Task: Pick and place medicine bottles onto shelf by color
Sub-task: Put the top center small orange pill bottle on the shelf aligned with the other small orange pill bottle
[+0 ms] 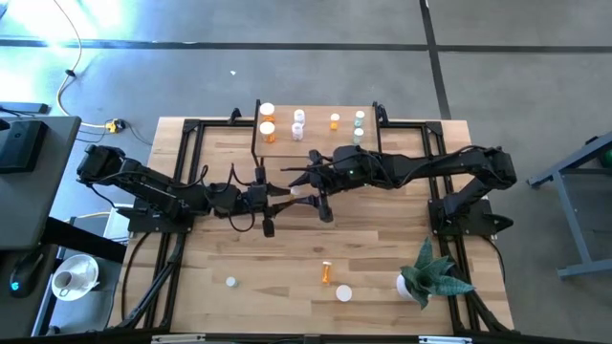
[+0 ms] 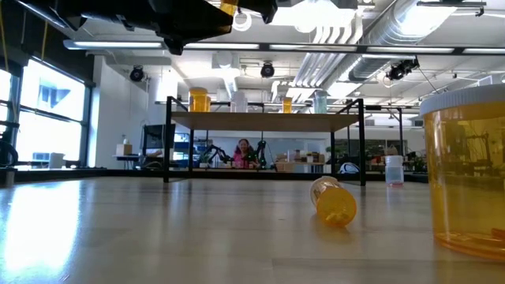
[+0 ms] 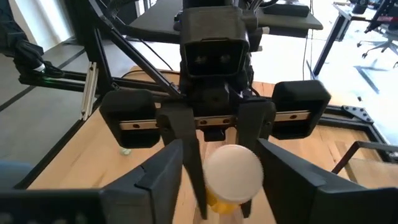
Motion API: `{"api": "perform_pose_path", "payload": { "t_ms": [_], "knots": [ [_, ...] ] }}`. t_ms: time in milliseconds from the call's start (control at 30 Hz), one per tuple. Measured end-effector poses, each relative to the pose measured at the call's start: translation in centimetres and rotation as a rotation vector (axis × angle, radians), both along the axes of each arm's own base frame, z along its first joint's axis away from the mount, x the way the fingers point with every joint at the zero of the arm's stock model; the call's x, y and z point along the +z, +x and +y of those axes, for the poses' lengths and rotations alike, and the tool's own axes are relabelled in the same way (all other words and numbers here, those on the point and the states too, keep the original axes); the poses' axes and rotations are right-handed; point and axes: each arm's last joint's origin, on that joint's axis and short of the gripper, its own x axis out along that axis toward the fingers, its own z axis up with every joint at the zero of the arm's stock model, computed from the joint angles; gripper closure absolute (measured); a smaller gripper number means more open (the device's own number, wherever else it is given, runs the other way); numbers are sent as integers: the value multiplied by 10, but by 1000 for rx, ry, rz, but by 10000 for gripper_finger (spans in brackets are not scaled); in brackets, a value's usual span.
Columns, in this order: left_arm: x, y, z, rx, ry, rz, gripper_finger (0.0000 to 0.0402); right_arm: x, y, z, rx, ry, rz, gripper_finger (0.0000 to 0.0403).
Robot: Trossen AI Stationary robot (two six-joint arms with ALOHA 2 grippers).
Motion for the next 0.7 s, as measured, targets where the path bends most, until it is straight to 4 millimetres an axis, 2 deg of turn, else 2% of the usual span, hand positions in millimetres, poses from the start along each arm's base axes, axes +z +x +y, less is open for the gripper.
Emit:
{"api": "perform_pose_path", "payload": {
  "t_ms": [167,300,700],
  "knots": [
    [0,0,0,3,1,0,300,0,0,0,-2,4,5,265],
    [0,0,0,3,1,2,300,-1,0,0,-5,3,13,287],
    [0,0,0,4,25,12,300,-2,-1,-1,-37,-9,26,297]
  ]
}}
